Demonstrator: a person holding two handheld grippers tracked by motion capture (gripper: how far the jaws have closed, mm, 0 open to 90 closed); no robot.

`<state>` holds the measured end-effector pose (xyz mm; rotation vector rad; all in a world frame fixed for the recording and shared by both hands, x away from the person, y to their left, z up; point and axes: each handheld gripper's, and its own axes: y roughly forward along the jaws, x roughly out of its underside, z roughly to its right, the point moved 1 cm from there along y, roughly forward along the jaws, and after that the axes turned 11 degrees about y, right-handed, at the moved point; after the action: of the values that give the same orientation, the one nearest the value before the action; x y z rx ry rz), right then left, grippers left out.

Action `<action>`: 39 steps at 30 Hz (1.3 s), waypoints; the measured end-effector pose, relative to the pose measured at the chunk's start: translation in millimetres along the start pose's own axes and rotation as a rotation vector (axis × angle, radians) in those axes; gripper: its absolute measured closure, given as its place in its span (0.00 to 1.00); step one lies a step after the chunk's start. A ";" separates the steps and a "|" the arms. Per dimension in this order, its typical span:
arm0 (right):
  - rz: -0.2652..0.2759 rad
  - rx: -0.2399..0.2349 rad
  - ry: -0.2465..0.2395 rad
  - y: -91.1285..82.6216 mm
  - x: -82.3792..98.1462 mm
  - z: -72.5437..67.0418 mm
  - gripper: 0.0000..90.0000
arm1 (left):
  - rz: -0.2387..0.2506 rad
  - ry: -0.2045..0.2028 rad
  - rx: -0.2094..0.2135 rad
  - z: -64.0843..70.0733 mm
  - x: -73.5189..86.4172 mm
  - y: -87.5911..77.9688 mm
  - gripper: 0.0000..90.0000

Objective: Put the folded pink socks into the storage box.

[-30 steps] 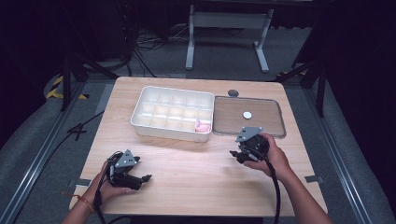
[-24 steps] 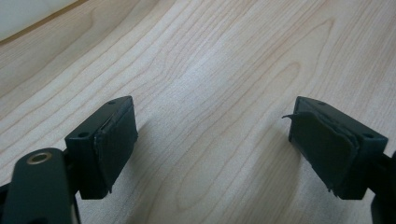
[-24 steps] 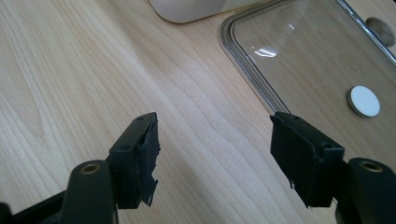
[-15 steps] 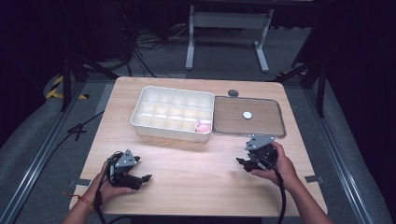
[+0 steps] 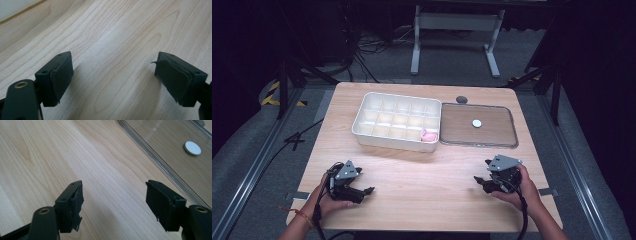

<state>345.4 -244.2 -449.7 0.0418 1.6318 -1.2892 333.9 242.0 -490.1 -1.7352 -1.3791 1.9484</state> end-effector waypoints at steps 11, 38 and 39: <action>0.010 -0.004 0.059 -10.7 30.4 7.1 0.33 | 0.000 -0.001 0.000 0.1 0.0 0.0 0.17; 0.046 -0.033 0.289 -24.9 90.7 31.6 0.22 | 0.000 0.000 -0.001 0.0 0.0 0.1 0.17; 0.046 -0.033 0.289 -24.9 90.7 31.7 0.22 | 0.000 -0.001 -0.001 0.0 0.0 0.1 0.17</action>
<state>308.3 -325.3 -493.3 0.2540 1.8854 -1.2645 333.9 242.0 -490.1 -1.7348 -1.3808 1.9486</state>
